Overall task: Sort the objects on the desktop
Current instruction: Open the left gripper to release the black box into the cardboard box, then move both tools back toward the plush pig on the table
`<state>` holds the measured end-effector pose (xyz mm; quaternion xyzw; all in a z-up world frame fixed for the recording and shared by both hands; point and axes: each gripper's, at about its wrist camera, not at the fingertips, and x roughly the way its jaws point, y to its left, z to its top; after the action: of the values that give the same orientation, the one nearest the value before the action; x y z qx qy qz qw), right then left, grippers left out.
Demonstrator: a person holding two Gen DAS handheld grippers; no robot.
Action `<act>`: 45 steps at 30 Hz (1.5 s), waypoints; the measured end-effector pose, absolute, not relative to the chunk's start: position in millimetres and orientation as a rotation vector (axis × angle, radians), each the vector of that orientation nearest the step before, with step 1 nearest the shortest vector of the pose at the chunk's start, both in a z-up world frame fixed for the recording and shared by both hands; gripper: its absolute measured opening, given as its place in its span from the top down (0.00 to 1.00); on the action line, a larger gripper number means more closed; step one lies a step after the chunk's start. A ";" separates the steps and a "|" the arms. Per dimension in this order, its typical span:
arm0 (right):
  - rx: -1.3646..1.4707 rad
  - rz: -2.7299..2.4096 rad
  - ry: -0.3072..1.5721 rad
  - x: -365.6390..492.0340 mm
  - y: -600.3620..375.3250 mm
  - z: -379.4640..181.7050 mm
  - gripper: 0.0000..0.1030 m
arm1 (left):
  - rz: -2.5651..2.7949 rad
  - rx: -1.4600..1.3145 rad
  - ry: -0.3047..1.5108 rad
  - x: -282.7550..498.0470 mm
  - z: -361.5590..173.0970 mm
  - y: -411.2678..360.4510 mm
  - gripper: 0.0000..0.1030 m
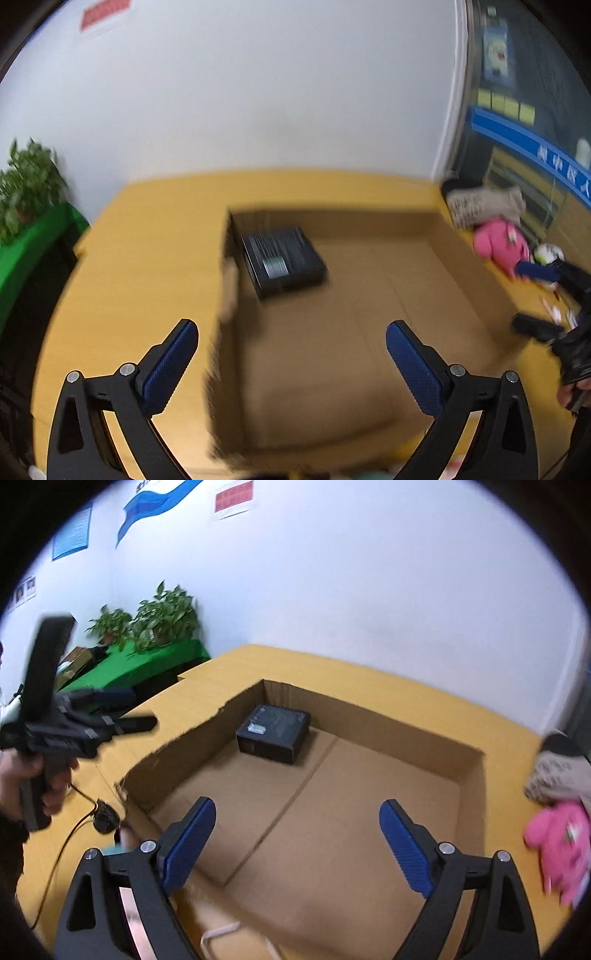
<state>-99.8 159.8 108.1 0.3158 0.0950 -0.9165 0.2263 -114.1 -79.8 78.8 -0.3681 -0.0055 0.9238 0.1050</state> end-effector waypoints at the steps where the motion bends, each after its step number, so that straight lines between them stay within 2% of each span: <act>1: 0.870 -2.545 0.260 -92.4 165.1 104.0 0.12 | 2.707 -1.135 -0.012 -116.4 64.6 -77.6 0.00; 6: 1.021 -2.564 0.175 -82.0 200.0 65.9 0.12 | 2.639 -1.355 -0.100 -124.2 16.2 -84.9 0.01; 13: 1.162 -2.615 0.009 -86.0 254.4 27.4 0.12 | 2.624 -1.360 -0.110 -104.7 6.3 -82.5 0.01; 18: 1.154 -2.645 0.027 -80.0 262.2 22.9 0.12 | 2.644 -1.362 -0.104 -97.1 9.5 -79.9 0.03; 22: 1.058 -2.676 0.025 -67.0 259.0 39.9 0.12 | 2.738 -1.272 -0.086 -82.7 28.2 -74.9 0.03; 27: 0.910 -2.713 0.072 -43.7 244.0 71.8 0.12 | 2.841 -0.966 -0.135 -39.0 82.0 -61.8 0.00; 31: 0.827 -2.733 0.120 -29.9 229.7 89.9 0.12 | 2.901 -0.793 -0.038 -3.7 114.0 -41.4 0.00; 34: 0.797 -2.712 0.135 -23.3 221.4 97.2 0.12 | 2.914 -0.770 -0.004 7.8 120.6 -31.5 0.00; 38: 0.760 -2.706 0.164 -13.5 212.5 101.8 0.13 | 2.908 -0.785 -0.072 15.6 116.9 -30.5 0.01; 39: 0.755 -2.702 0.167 -11.1 211.6 102.7 0.21 | 2.901 -0.781 -0.099 17.7 116.3 -31.7 0.14; 40: 0.748 -2.697 0.171 -8.3 210.8 103.8 0.48 | 2.893 -0.774 -0.126 20.8 116.3 -33.0 0.29; 41: 0.744 -2.698 0.183 -5.6 209.5 105.0 0.66 | 2.885 -0.781 -0.143 22.9 116.1 -33.4 0.68; 42: 0.748 -2.700 0.194 -4.2 208.5 105.9 0.95 | 2.871 -0.799 -0.153 22.8 115.2 -33.3 0.83; 44: 0.757 -2.684 0.178 -3.6 209.0 106.7 0.95 | 2.845 -0.815 -0.153 23.7 113.9 -30.9 0.83; 45: 0.765 -2.676 0.165 -3.3 209.3 107.1 0.93 | 2.847 -0.810 -0.149 25.6 114.2 -29.4 0.74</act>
<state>-3.3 209.3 107.1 0.2702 0.0582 -0.9448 0.1758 25.6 -29.4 114.2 -0.2721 -0.0501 0.9568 0.0888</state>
